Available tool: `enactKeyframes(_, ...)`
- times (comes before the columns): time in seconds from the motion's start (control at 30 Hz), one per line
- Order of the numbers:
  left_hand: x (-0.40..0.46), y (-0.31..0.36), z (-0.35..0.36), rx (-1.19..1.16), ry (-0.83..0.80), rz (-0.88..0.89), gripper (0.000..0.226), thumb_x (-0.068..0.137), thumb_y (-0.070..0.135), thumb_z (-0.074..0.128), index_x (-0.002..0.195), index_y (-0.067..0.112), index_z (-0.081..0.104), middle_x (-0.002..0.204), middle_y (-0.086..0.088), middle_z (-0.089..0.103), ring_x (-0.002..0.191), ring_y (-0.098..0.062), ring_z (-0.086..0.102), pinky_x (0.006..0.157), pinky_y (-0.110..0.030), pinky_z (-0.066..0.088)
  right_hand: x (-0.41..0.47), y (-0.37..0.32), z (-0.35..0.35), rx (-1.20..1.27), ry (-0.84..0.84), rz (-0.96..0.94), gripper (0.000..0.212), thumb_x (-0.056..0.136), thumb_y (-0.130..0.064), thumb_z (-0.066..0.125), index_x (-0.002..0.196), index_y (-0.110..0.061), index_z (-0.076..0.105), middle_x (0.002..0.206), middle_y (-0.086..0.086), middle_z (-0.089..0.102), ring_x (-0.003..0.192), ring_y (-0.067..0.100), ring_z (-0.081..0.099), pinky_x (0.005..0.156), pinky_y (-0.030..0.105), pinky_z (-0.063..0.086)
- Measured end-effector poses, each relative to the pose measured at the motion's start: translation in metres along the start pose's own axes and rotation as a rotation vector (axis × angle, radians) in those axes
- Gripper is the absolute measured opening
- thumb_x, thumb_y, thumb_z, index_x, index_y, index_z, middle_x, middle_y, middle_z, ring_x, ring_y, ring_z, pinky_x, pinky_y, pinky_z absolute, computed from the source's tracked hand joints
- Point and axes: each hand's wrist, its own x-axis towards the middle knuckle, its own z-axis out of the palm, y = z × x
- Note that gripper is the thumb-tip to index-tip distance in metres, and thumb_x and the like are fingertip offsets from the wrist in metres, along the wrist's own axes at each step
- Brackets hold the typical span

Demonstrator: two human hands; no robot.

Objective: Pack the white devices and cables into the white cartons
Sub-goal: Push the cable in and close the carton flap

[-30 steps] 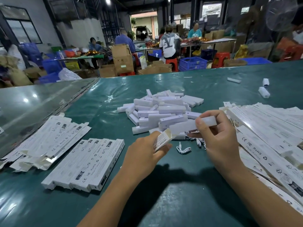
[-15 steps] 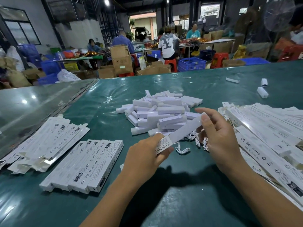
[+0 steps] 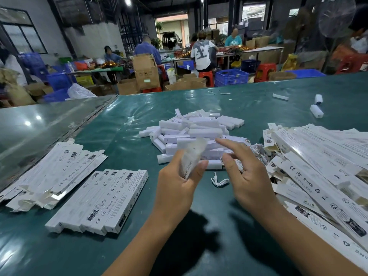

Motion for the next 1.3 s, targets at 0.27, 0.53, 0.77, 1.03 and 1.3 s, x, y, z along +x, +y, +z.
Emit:
enactKeyframes(0.27,-0.001,-0.005,0.005,-0.225,0.034,-0.213,0.023,0.092,0.032,0.073,0.083,0.015,0.061,0.066,-0.008,0.06,0.058,-0.01,0.055,0.058,-0.01,0.045,0.002,0.036,0.002,-0.714,-0.481,0.129,0.011,0.1,-0.032,0.06,0.102,-0.022,0.064,0.104,-0.005,0.063,0.105,0.018,0.055,0.094,0.035,0.042)
enactKeyframes(0.53,0.002,-0.01,0.007,-0.194,-0.01,-0.259,0.021,0.095,0.023,0.07,0.078,0.011,0.07,0.057,0.007,0.064,0.049,-0.004,0.056,0.052,-0.012,0.044,-0.002,0.001,0.001,-0.042,-0.262,-0.176,0.013,0.093,-0.029,0.068,0.095,-0.019,0.076,0.085,-0.028,0.065,0.071,-0.003,0.063,0.067,0.007,0.045)
enactKeyframes(0.77,0.005,-0.012,-0.005,-0.4,-0.2,-0.302,0.018,0.086,0.024,0.076,0.091,0.007,0.075,0.075,0.0,0.074,0.069,-0.011,0.067,0.067,-0.021,0.052,0.001,0.009,-0.011,0.18,-0.365,0.015,0.049,0.086,-0.034,0.075,0.13,-0.037,0.056,0.084,-0.014,0.076,0.063,0.007,0.072,0.066,0.014,0.054)
enactKeyframes(1.03,0.007,-0.018,-0.014,-0.301,-0.353,-0.281,0.039,0.077,0.034,0.08,0.109,0.018,0.065,0.087,-0.001,0.074,0.085,-0.012,0.069,0.076,-0.025,0.055,0.007,0.007,-0.017,0.002,-0.403,-0.276,0.034,0.085,-0.027,0.077,0.119,-0.025,0.074,0.085,-0.022,0.072,0.067,-0.003,0.064,0.063,0.01,0.047)
enactKeyframes(1.3,0.01,-0.024,-0.009,-0.167,-0.138,-0.22,0.052,0.067,0.072,0.076,0.096,0.03,0.067,0.078,-0.001,0.072,0.06,-0.016,0.067,0.051,-0.025,0.054,0.008,0.005,-0.019,0.1,-0.242,-0.061,0.009,0.088,-0.04,0.071,0.094,-0.033,0.071,0.075,-0.018,0.064,0.057,0.005,0.059,0.053,0.018,0.05)
